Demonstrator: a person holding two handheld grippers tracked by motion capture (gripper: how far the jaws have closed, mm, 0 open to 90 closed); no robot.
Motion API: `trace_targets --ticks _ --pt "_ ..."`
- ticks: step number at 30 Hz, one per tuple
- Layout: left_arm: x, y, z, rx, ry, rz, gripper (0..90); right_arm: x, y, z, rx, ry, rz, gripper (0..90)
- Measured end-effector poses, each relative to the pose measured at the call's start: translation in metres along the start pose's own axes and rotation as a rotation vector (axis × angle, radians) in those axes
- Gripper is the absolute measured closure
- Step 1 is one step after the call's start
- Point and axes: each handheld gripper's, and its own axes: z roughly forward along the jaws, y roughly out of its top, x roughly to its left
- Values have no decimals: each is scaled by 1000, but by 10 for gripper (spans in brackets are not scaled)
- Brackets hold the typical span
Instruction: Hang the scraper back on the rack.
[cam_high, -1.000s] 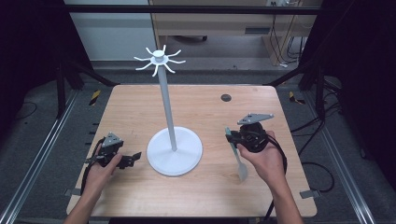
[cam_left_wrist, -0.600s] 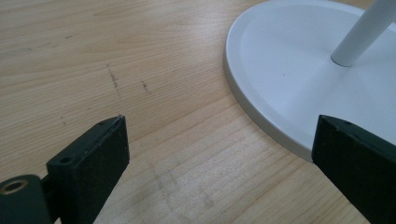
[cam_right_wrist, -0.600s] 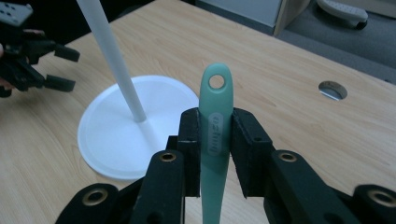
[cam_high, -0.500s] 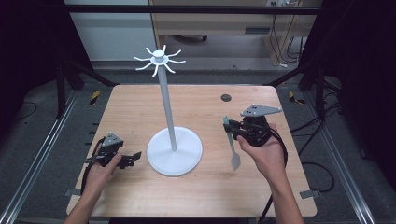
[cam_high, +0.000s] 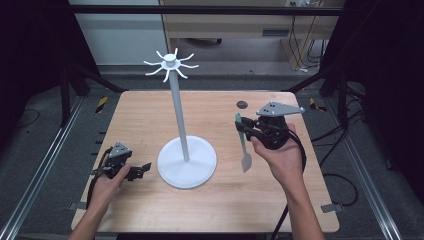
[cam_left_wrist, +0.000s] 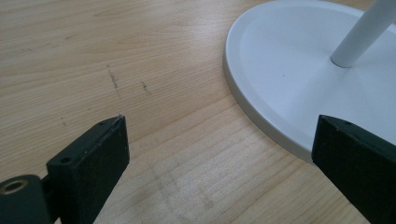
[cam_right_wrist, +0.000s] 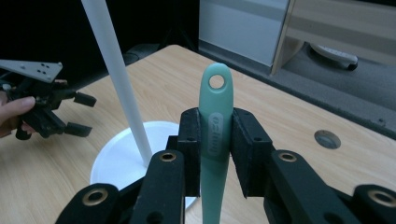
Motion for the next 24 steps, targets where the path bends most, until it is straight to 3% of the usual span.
trace_targets --ticks 7,24 --pt "1 0 0 -3 1 -2 37 5 18 -4 -36 -2 -15 744" --pt "1 0 0 -3 2 -1 37 12 38 -1 -58 -3 -33 744"
